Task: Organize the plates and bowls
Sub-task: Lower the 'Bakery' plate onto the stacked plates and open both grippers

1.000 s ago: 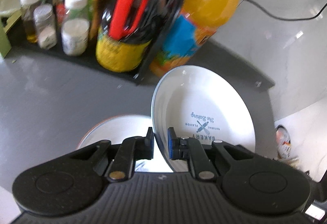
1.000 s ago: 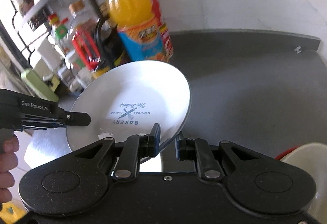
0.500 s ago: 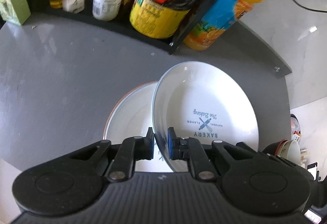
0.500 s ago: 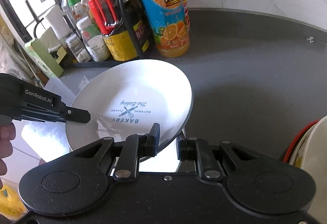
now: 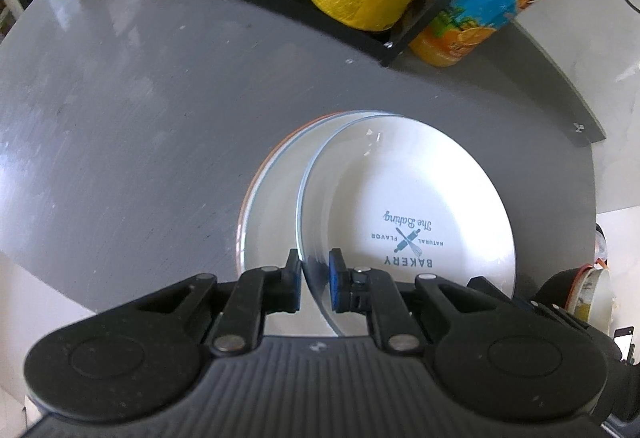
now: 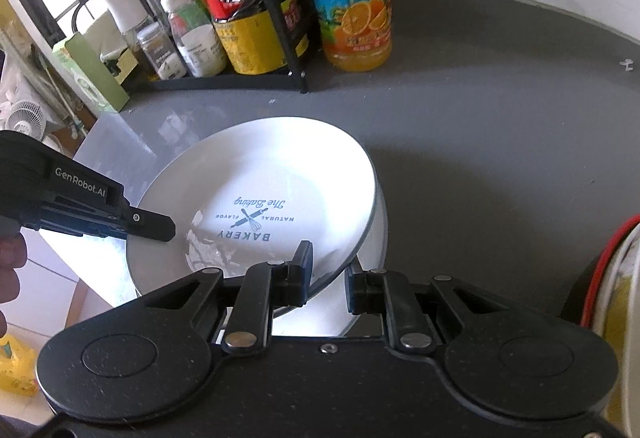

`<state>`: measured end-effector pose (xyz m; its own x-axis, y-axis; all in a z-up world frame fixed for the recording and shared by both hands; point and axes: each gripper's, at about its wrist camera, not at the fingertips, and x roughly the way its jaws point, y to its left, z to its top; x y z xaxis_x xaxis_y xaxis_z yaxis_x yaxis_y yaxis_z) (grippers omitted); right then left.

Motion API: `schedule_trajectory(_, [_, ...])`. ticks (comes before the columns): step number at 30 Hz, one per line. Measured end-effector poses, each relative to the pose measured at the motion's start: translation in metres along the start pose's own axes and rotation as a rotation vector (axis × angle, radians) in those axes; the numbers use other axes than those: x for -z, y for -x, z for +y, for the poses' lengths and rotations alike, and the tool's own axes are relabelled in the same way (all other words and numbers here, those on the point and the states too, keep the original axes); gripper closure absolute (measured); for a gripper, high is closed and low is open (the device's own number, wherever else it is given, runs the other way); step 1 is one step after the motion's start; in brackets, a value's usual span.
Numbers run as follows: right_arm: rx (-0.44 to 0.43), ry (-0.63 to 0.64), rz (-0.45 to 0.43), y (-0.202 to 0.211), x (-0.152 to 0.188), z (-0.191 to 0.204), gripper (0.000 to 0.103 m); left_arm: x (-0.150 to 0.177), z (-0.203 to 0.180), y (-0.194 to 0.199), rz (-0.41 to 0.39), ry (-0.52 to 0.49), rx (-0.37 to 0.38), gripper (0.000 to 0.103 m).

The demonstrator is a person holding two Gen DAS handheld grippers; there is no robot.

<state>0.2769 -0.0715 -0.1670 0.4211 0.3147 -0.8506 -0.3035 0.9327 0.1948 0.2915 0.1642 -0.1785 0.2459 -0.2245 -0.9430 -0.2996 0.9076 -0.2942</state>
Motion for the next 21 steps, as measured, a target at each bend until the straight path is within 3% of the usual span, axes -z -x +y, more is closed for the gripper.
schedule_trajectory(10, [-0.017, 0.012, 0.030, -0.009, 0.004, 0.004, 0.086, 0.001, 0.005, -0.012, 0.043, 0.038, -0.030, 0.090])
schedule_trajectory(21, [-0.030, -0.014, 0.065, -0.013, 0.002, 0.001, 0.081, -0.003, 0.001, -0.018, 0.082, 0.003, -0.031, 0.088])
